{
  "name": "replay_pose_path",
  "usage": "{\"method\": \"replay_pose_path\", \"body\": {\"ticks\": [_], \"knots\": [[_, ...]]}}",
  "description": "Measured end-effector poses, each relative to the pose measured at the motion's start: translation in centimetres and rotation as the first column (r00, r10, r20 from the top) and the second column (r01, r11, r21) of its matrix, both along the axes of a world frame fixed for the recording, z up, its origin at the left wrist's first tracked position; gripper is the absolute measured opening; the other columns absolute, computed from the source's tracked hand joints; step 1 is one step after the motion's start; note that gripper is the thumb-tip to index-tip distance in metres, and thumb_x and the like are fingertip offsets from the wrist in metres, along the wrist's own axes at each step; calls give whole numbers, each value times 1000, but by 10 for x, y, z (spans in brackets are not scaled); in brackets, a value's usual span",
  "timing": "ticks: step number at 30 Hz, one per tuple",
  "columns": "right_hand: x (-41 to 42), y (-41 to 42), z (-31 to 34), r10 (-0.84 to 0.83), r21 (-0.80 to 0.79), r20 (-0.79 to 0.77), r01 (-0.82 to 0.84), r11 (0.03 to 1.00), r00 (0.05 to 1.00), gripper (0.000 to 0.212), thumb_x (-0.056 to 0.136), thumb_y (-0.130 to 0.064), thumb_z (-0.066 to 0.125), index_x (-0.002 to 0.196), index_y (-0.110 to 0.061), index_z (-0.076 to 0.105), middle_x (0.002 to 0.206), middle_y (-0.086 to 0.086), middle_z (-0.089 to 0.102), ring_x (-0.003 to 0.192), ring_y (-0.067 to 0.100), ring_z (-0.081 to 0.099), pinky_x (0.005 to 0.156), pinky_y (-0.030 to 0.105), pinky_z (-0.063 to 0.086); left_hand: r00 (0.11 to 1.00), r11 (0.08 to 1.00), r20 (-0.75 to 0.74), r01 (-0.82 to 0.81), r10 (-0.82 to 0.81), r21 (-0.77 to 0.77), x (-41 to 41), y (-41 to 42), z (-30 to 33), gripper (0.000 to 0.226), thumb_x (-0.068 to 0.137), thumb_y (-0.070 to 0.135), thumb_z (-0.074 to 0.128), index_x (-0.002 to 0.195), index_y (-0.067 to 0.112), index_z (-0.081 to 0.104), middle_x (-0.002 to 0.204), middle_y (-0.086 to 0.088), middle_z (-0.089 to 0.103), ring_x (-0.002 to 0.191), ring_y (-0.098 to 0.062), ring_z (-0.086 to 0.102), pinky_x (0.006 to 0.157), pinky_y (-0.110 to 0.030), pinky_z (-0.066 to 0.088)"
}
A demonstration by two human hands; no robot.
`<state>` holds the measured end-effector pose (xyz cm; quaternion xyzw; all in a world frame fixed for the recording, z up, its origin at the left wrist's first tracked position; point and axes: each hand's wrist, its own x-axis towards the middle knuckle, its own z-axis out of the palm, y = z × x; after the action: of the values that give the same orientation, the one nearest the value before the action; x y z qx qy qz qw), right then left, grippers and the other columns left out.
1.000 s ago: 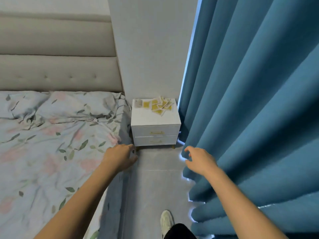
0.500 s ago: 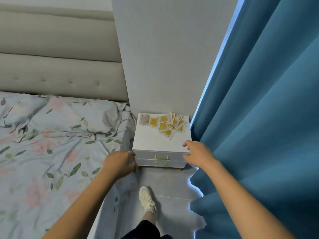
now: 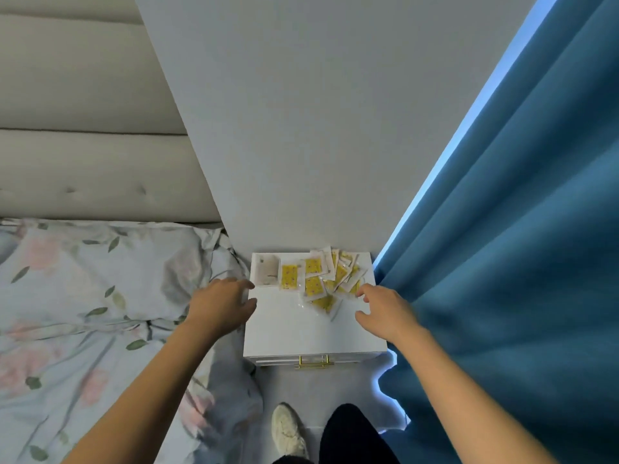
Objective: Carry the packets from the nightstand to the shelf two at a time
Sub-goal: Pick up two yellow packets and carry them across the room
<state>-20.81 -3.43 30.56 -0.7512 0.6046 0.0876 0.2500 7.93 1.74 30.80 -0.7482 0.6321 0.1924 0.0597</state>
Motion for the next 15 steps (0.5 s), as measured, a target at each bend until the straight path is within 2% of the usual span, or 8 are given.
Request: {"method": "replay_pose_path", "body": {"ticks": [4, 9, 12, 15], "knots": [[6, -37, -29, -11, 60, 2, 11, 998, 1000, 38, 90, -31, 53, 128, -27, 51, 128, -1, 60, 116, 24, 56, 90, 39, 51, 994, 1000, -110, -13, 13, 9, -8, -38, -30, 40, 93, 41, 50, 130, 28, 54, 128, 4, 60, 118, -20, 55, 92, -35, 47], [3, -73, -74, -43, 106, 11, 42, 993, 999, 37, 90, -29, 54, 127, -27, 53, 129, -4, 59, 117, 21, 55, 90, 38, 51, 938, 985, -304, -141, 165, 100, -14, -61, -86, 35, 92, 31, 56, 126, 24, 60, 124, 3, 64, 109, -18, 60, 88, -31, 47], [1, -84, -113, -68, 142, 5, 67, 988, 998, 35, 92, -26, 53, 127, -25, 53, 127, -4, 60, 117, 19, 54, 89, 34, 50, 837, 954, -459, -236, 297, 187, -17, -61, -123, 27, 92, 25, 58, 118, 22, 64, 114, 2, 68, 96, -14, 63, 83, -25, 47], [4, -82, -157, -73, 208, -9, 74, 975, 997, 34, 93, -25, 52, 127, -25, 52, 125, -5, 60, 115, 18, 55, 88, 32, 49, 735, 921, -557, -286, 387, 263, -25, -51, -160, 17, 93, 22, 59, 109, 27, 65, 105, 9, 68, 86, -6, 63, 70, -7, 42]]}}
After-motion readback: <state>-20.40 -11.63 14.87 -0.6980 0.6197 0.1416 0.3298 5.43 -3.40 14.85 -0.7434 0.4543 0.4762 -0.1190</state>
